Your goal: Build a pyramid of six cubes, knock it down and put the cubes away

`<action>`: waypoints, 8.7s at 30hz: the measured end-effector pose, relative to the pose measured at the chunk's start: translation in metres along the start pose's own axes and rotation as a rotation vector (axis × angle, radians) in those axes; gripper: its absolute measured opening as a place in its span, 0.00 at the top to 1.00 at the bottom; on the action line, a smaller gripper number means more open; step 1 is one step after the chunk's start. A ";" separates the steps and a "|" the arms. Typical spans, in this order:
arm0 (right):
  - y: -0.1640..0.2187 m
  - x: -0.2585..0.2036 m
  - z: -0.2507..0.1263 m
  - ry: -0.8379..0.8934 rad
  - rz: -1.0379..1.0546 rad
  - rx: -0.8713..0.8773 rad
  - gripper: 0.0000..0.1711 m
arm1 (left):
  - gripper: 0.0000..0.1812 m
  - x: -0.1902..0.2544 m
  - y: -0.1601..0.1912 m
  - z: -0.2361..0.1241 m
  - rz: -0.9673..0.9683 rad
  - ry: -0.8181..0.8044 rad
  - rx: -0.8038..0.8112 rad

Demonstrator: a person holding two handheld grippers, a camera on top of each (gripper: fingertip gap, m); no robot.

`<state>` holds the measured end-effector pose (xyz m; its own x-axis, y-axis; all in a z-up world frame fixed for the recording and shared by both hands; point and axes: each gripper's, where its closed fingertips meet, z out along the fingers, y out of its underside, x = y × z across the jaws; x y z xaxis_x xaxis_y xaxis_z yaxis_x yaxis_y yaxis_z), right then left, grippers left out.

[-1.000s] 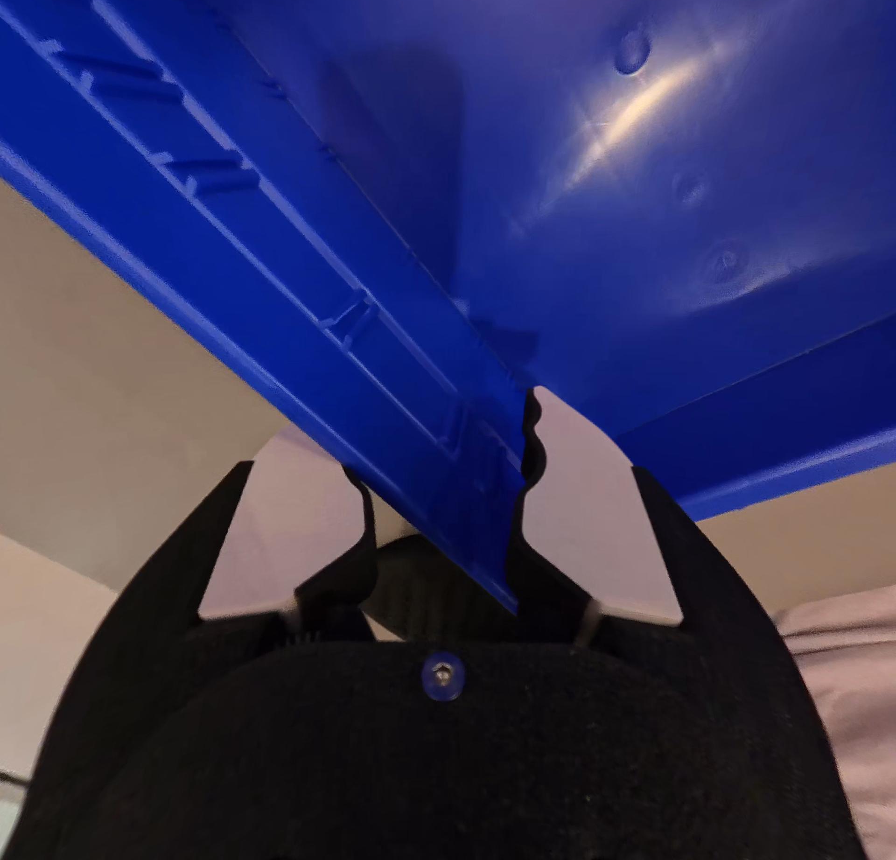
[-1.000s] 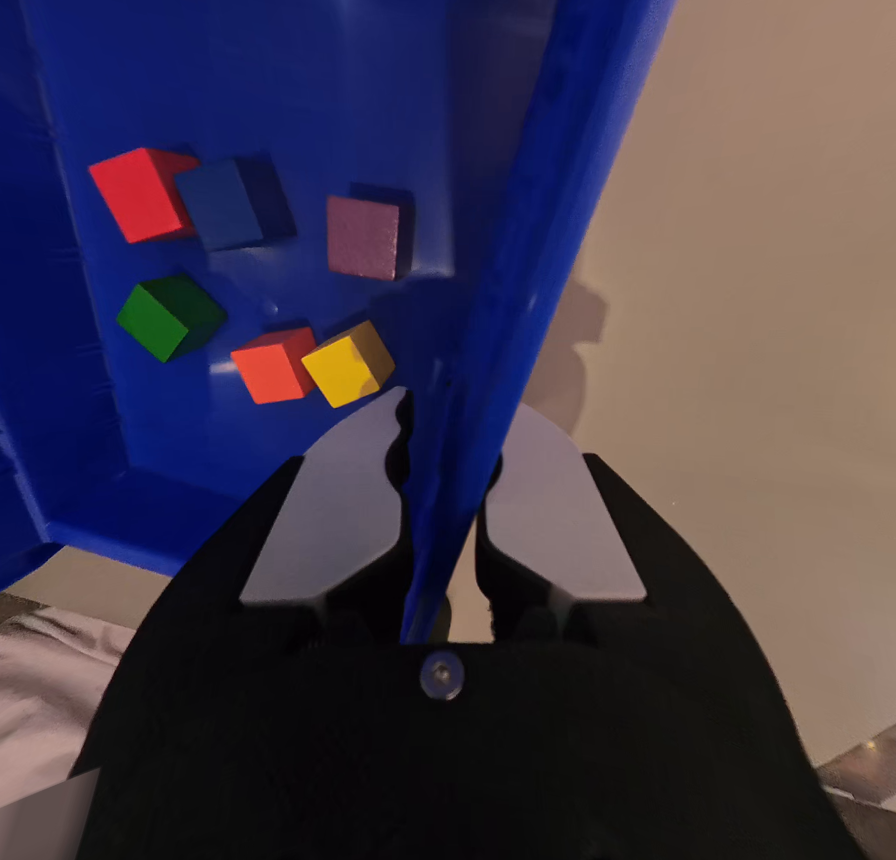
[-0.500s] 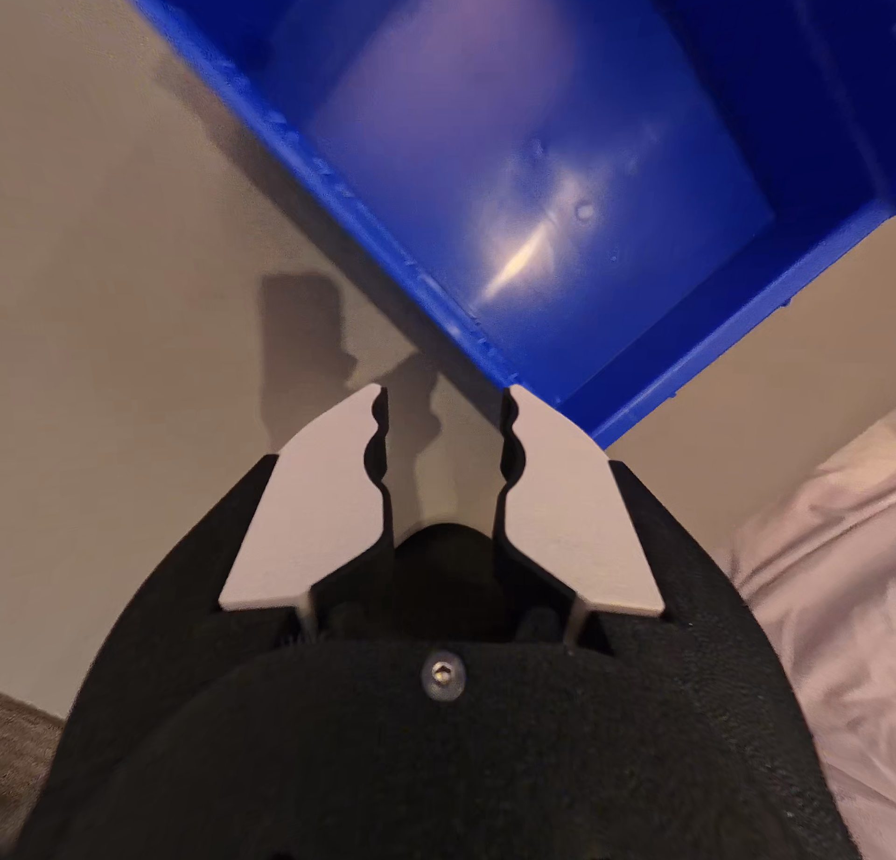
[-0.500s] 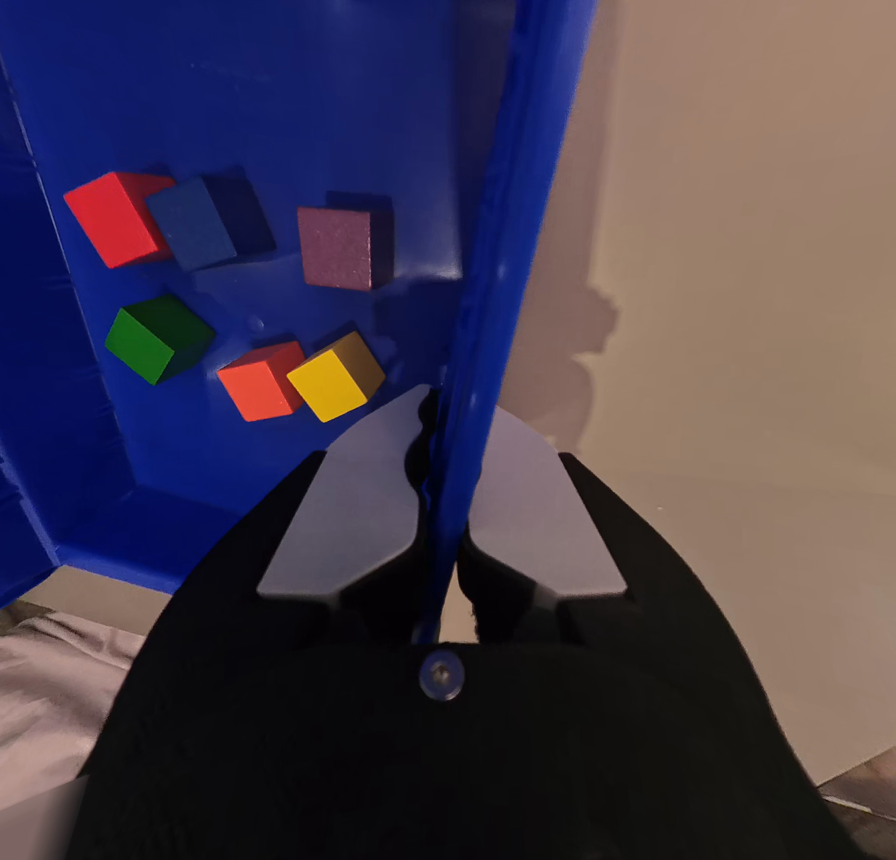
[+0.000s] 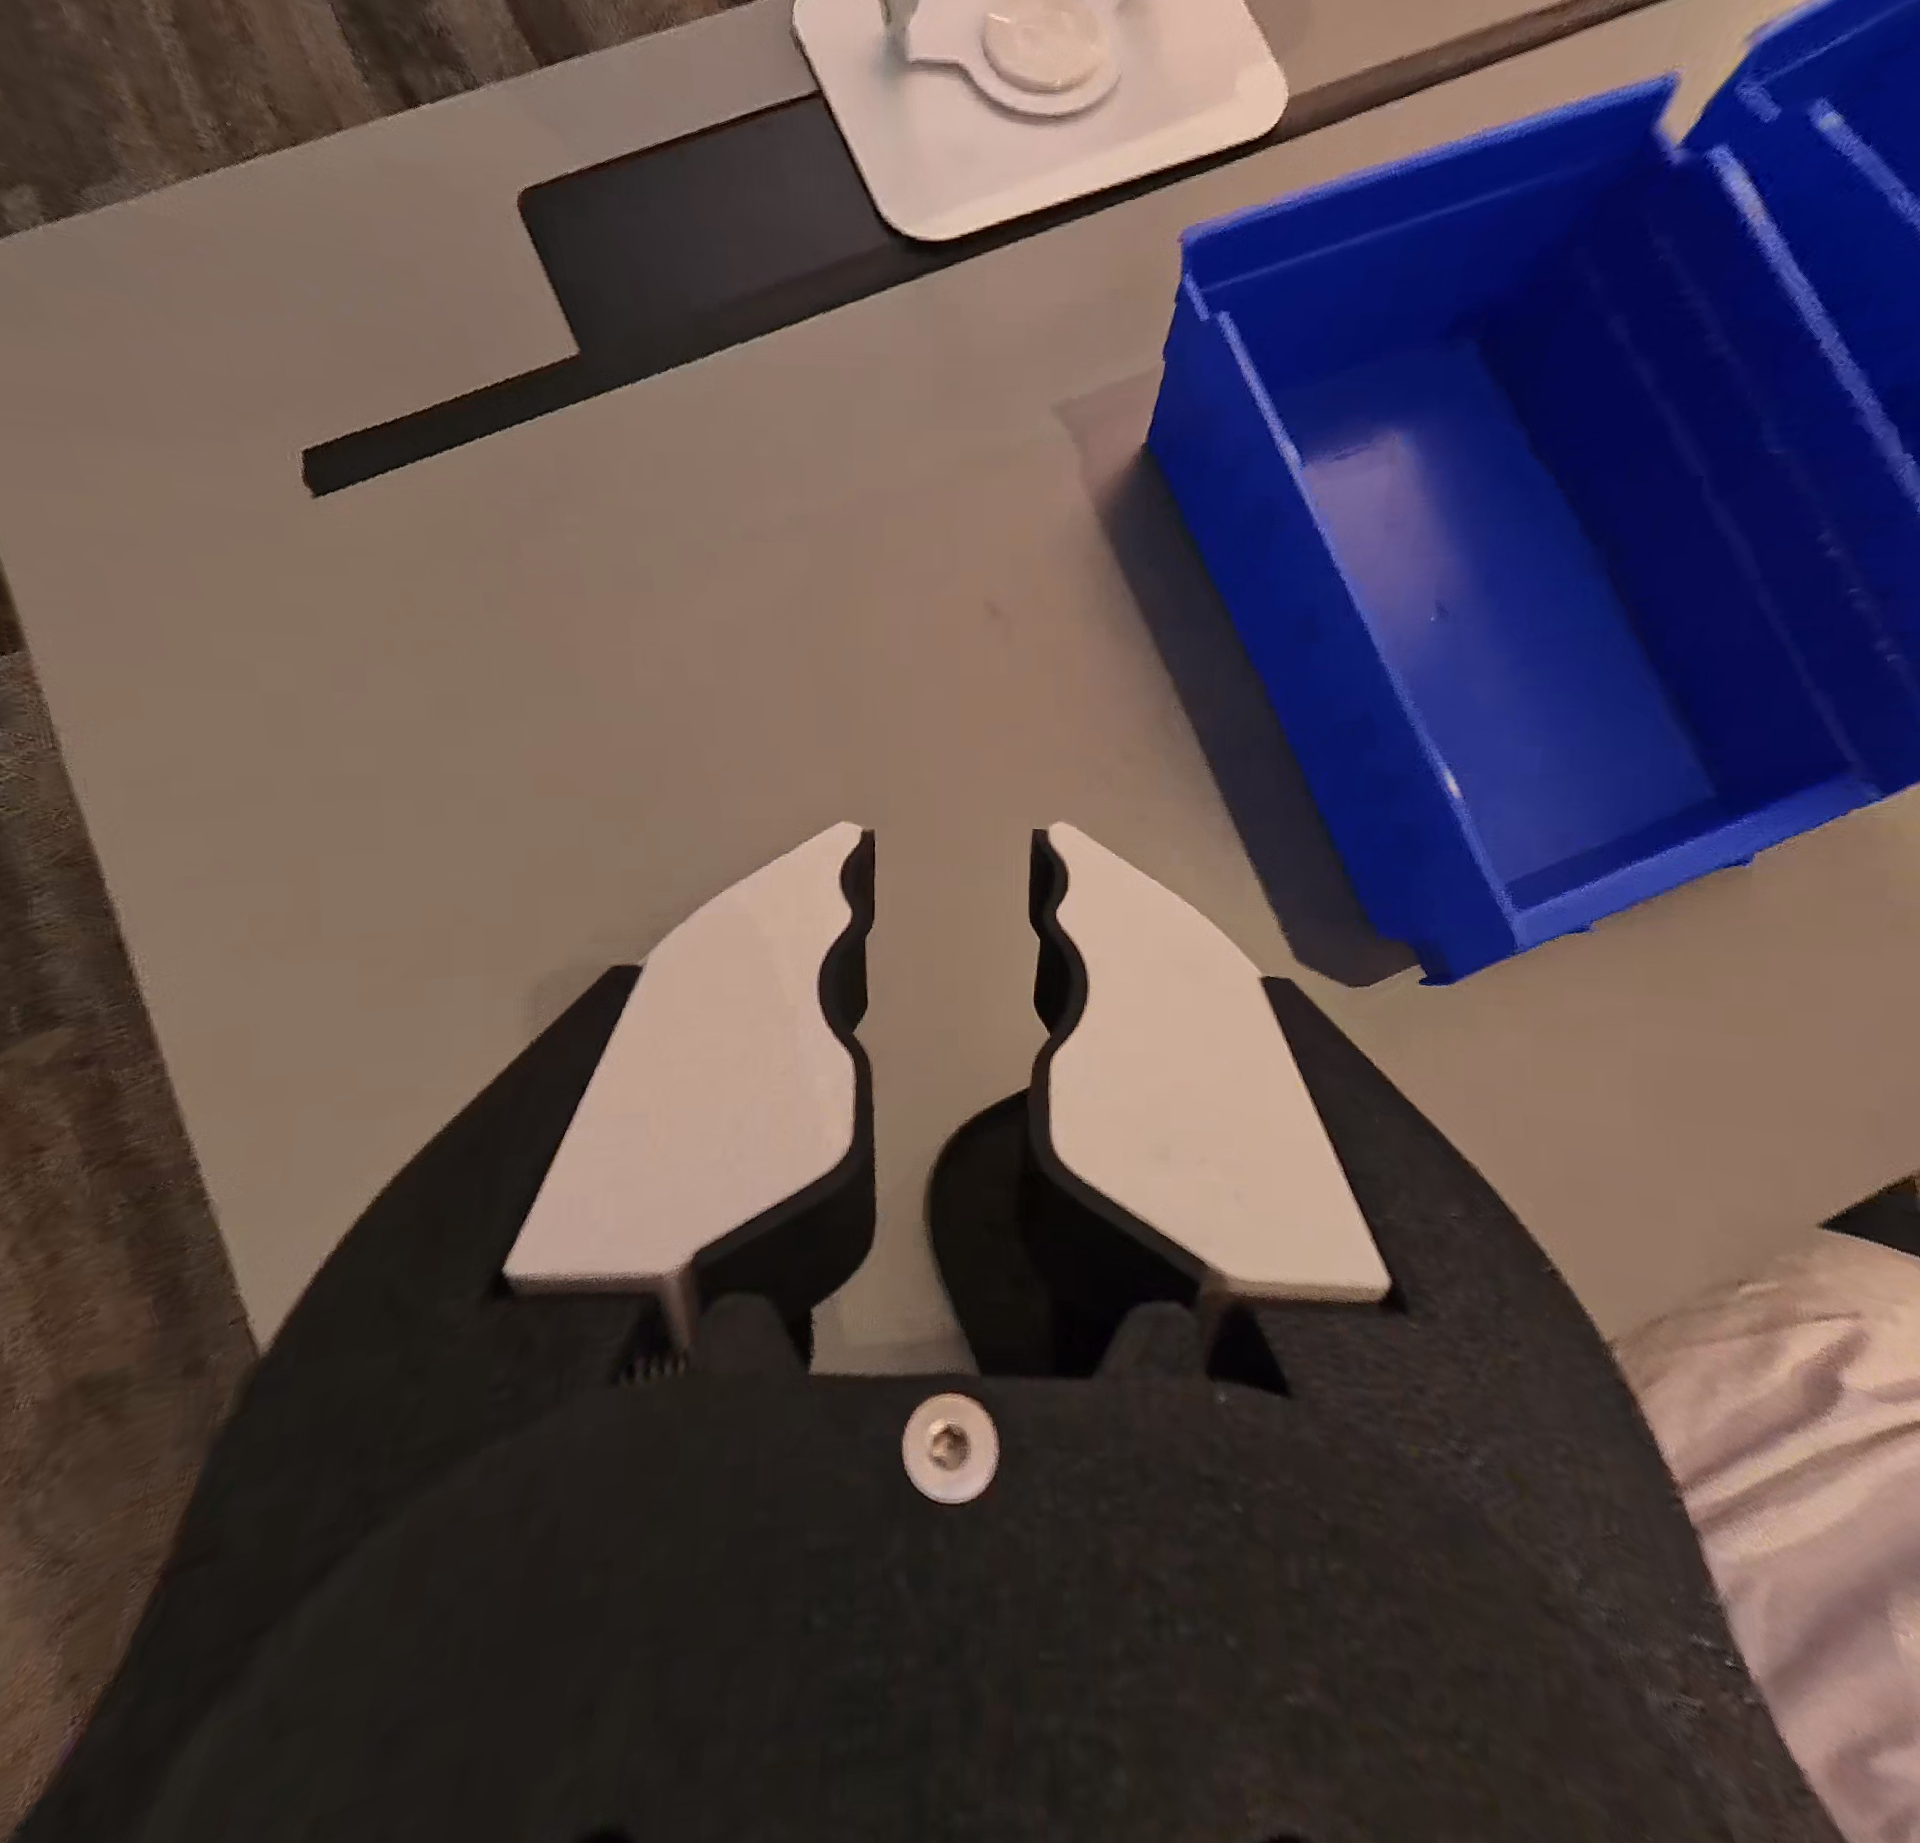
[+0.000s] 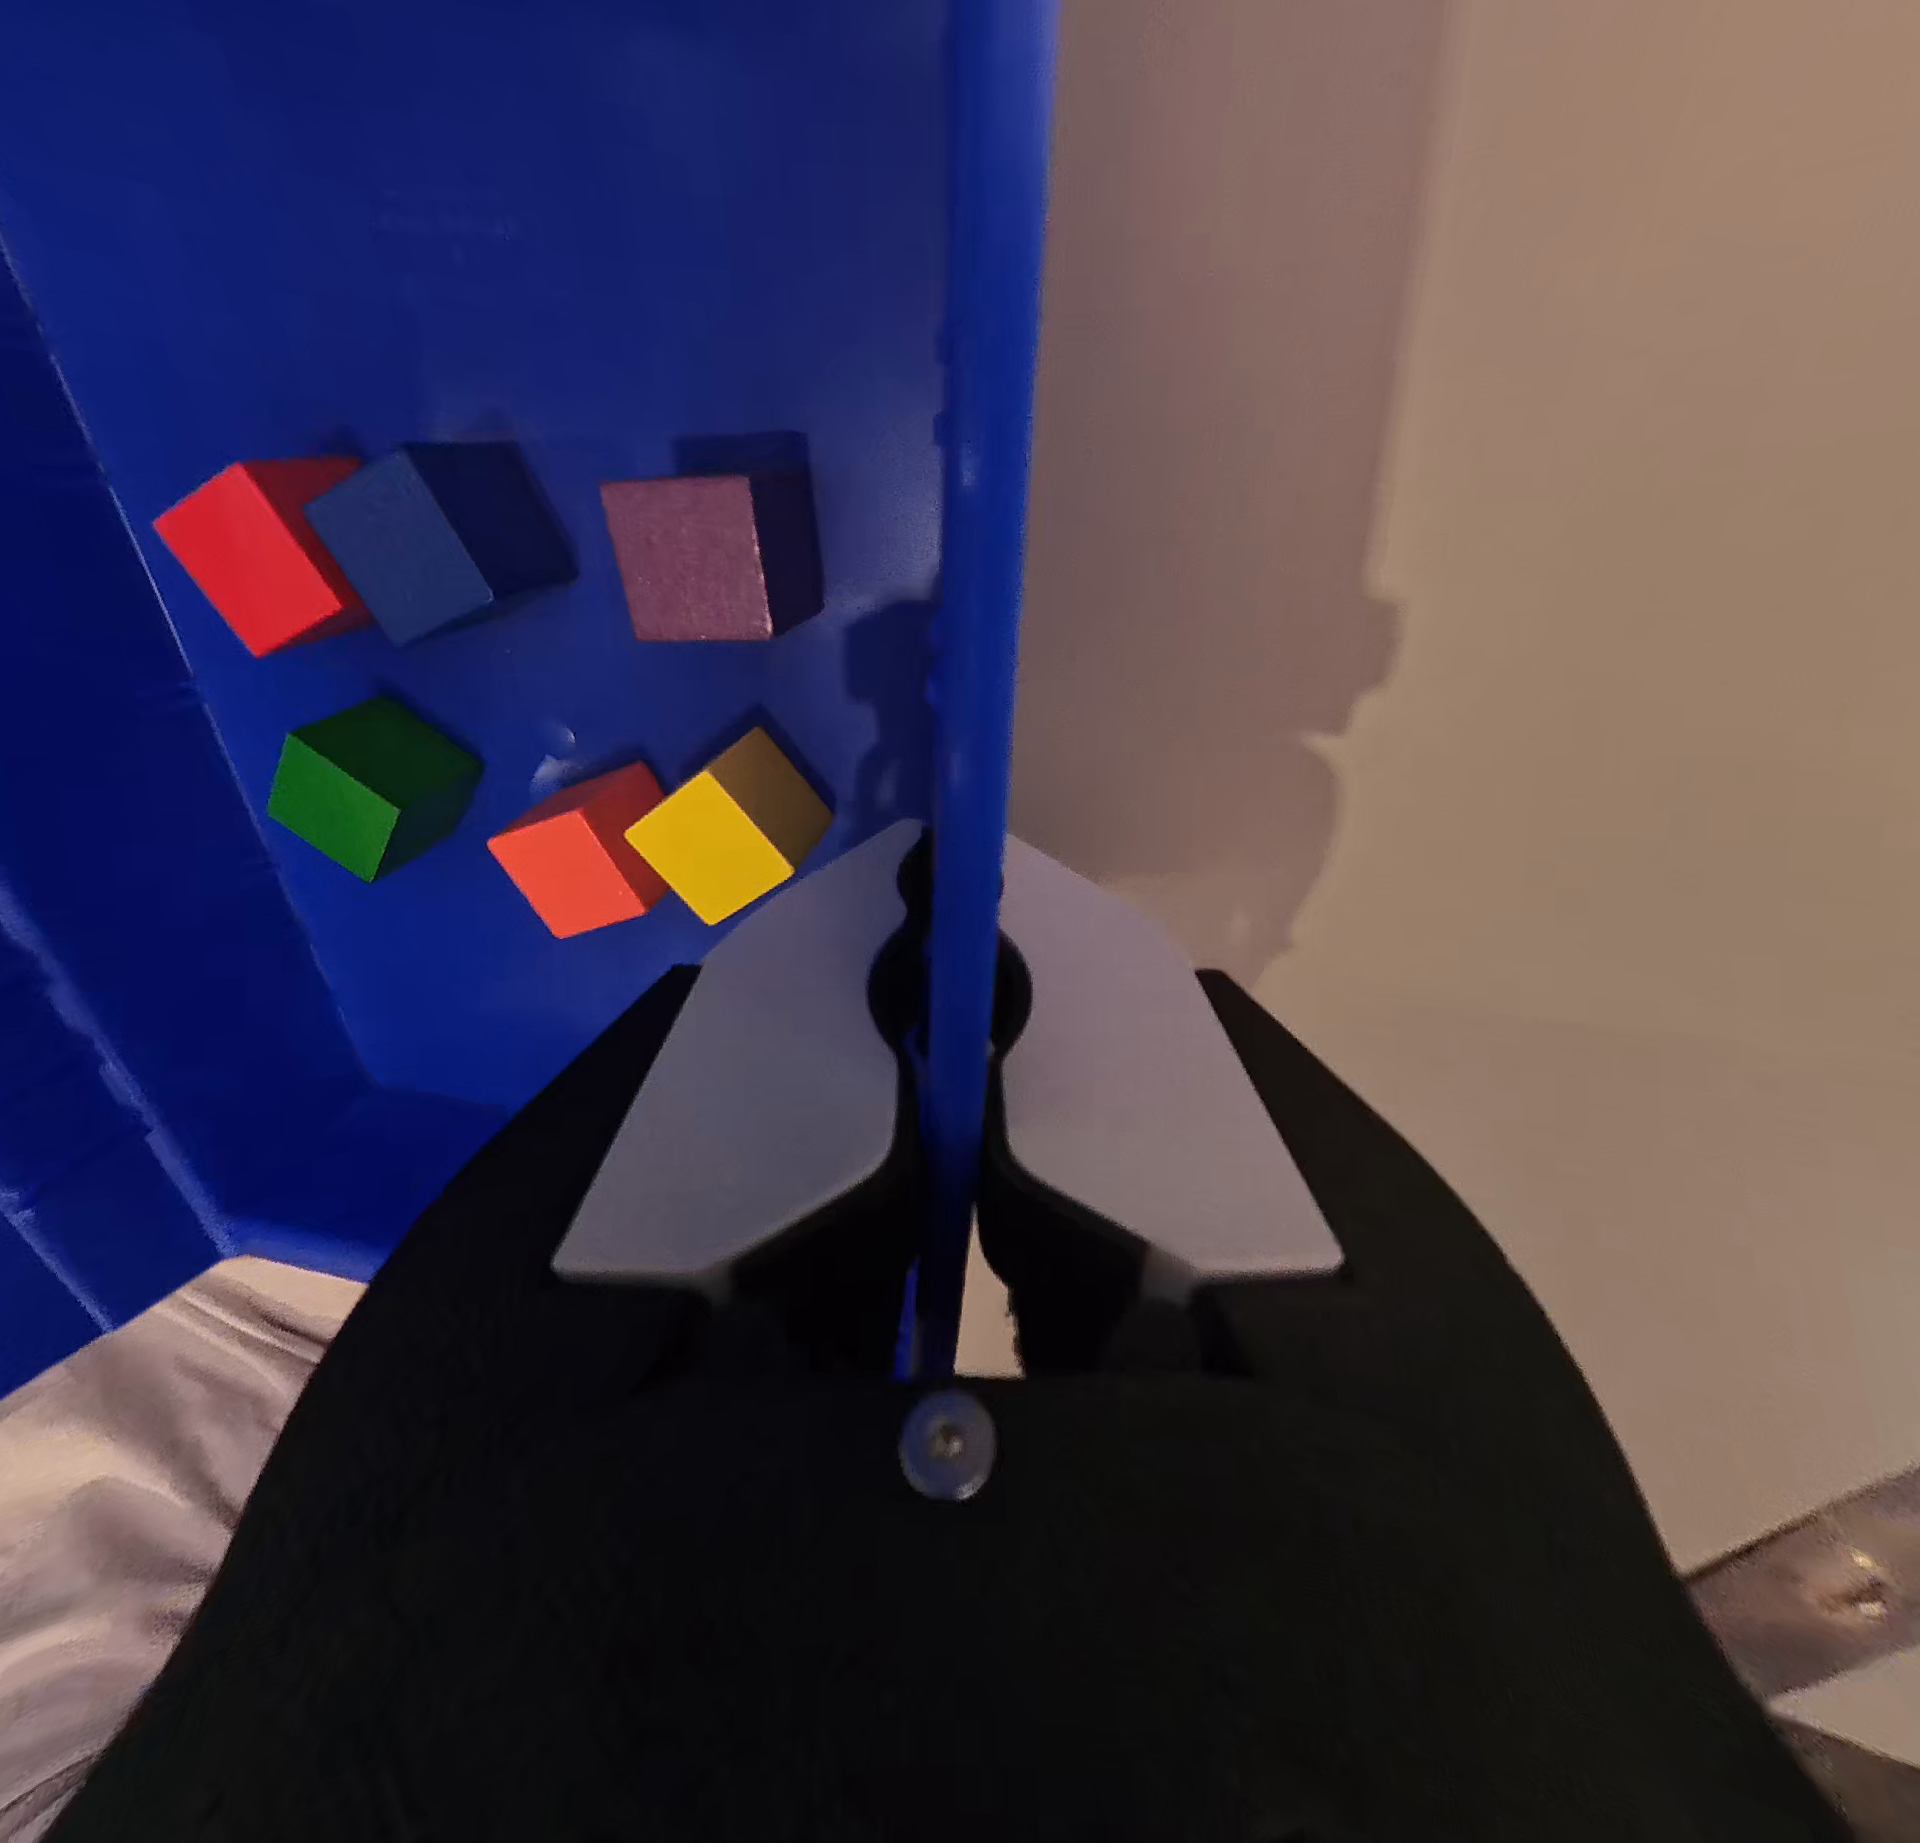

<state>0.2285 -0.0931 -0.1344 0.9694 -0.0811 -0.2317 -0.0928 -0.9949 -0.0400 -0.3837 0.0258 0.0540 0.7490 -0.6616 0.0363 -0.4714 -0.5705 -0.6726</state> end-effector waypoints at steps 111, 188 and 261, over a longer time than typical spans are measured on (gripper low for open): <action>-0.062 -0.238 -0.011 0.259 -0.193 0.494 0.62 | 0.93 -0.136 0.117 0.111 -0.084 -0.066 -0.548; -0.056 -0.163 -0.251 0.127 -0.473 1.640 0.58 | 0.85 -0.018 0.000 0.060 0.311 0.044 -0.018; -0.048 -0.177 -0.238 -0.495 -0.488 1.489 0.65 | 0.85 0.319 0.003 0.248 0.996 0.487 -0.089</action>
<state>0.1153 -0.0453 0.1402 0.8353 0.5212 -0.1751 -0.2260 0.0351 -0.9735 -0.0310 -0.0664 -0.1201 -0.2363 -0.9528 -0.1906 -0.8068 0.3018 -0.5080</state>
